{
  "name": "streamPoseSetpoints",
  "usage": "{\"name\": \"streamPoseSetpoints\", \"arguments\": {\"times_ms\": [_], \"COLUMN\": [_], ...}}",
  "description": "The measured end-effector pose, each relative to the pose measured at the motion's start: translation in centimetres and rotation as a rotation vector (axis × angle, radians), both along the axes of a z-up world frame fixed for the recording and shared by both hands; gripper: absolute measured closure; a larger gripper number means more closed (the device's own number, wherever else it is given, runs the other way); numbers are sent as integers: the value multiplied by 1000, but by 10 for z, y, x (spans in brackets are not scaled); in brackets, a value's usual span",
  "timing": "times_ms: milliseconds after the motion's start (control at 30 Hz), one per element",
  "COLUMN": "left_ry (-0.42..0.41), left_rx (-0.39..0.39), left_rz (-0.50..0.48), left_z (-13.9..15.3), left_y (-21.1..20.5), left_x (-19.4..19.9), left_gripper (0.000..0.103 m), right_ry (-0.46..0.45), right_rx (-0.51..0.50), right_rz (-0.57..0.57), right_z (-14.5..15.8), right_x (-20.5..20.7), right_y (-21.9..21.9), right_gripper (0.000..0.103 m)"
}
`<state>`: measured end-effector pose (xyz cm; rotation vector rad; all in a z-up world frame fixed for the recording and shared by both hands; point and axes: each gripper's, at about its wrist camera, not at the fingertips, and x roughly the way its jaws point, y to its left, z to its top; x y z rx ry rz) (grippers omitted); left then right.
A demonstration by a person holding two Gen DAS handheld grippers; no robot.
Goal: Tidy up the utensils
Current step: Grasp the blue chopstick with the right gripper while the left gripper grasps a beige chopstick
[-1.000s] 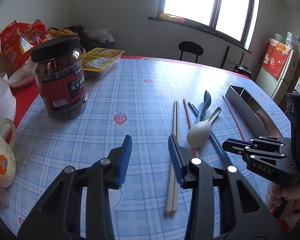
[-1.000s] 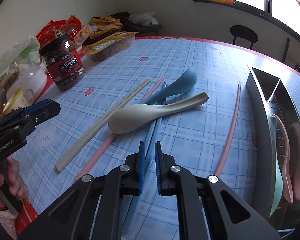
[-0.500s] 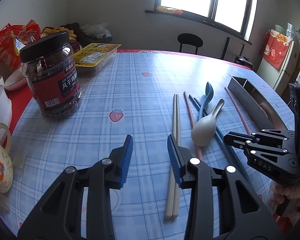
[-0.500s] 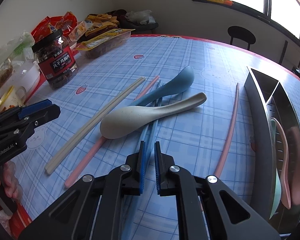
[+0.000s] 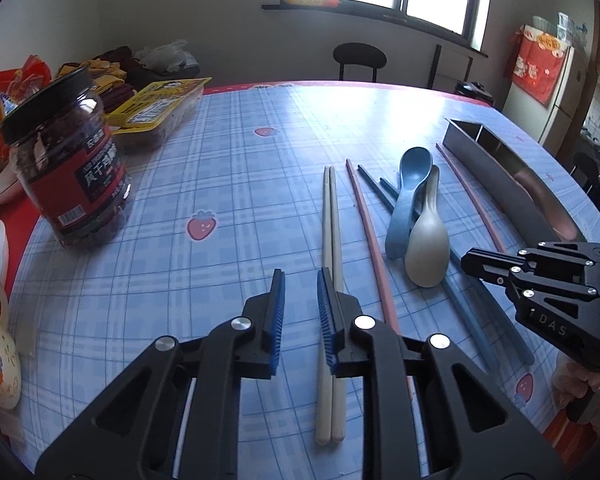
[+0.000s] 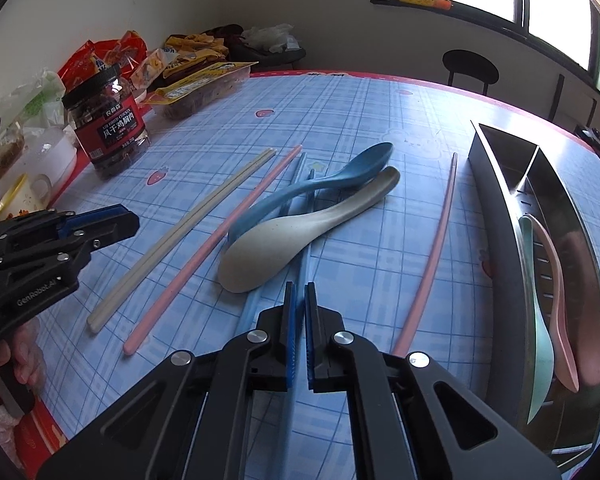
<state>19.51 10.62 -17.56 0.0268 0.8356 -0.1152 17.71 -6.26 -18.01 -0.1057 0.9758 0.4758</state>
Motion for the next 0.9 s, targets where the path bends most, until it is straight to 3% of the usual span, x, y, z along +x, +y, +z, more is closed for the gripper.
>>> {"name": "streamPoseSetpoints", "arguments": {"times_ms": [367,900], "left_ry": [53,22], "left_rx": [69,127], "left_rz": [-65,-95], "left_z": [-13,-14], "left_y": [-19,-29], "left_x": [26,25], "left_gripper": [83,85], "right_ry": [30,59], "right_rx": [67,93], "right_rz": [-11,-6], "right_z": [-1,-3], "right_x": [3,5], "right_y": [-9,-9], "right_gripper": [98,96]}}
